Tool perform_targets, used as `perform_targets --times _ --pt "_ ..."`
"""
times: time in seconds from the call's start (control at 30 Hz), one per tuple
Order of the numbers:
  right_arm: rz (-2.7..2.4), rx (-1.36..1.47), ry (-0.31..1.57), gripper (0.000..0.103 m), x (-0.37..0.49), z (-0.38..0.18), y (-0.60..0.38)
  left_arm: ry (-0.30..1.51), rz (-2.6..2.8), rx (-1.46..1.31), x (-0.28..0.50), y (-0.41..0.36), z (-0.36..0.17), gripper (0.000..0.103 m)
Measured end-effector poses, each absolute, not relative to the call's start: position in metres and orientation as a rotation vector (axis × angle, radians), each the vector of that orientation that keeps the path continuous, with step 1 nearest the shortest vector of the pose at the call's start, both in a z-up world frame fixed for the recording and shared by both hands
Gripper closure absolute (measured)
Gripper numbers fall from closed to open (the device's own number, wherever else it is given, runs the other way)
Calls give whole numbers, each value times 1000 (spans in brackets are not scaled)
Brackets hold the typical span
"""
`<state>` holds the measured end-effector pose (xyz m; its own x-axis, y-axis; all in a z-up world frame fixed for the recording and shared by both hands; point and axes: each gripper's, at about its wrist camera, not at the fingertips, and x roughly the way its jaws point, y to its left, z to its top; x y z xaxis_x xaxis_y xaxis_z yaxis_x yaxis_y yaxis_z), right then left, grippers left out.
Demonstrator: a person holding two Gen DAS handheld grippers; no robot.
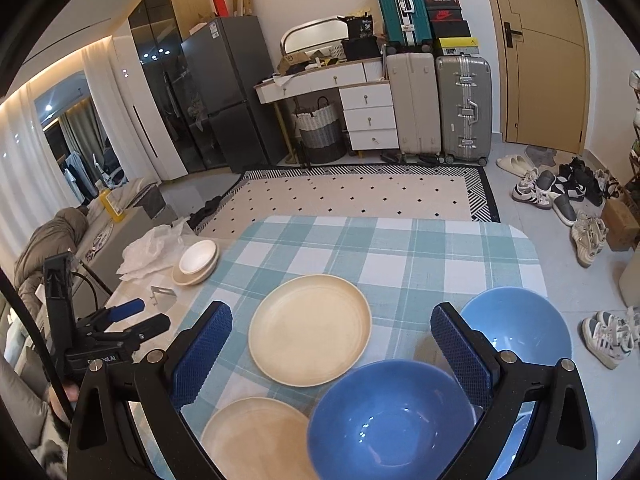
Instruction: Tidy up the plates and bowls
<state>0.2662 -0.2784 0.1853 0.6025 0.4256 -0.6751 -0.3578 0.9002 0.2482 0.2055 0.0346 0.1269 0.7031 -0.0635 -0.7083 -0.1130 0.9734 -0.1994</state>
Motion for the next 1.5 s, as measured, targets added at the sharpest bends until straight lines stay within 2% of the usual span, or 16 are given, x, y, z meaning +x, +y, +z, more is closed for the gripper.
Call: perform_targets --times 0.5,0.87,1.1,1.37,1.5 --pt "444 24 997 1 343 105 -264 895 81 -289 282 46 72 2" --pt "459 -1 1102 2 368 59 -244 969 106 -305 313 48 25 3" --pt "436 -26 1183 8 388 23 -241 1002 112 -327 327 54 2 5" --pt "425 -3 1263 10 407 -2 -237 1052 106 -336 337 56 -21 15" --pt "421 -47 1267 10 410 -5 -228 1079 92 -332 341 53 -31 33"
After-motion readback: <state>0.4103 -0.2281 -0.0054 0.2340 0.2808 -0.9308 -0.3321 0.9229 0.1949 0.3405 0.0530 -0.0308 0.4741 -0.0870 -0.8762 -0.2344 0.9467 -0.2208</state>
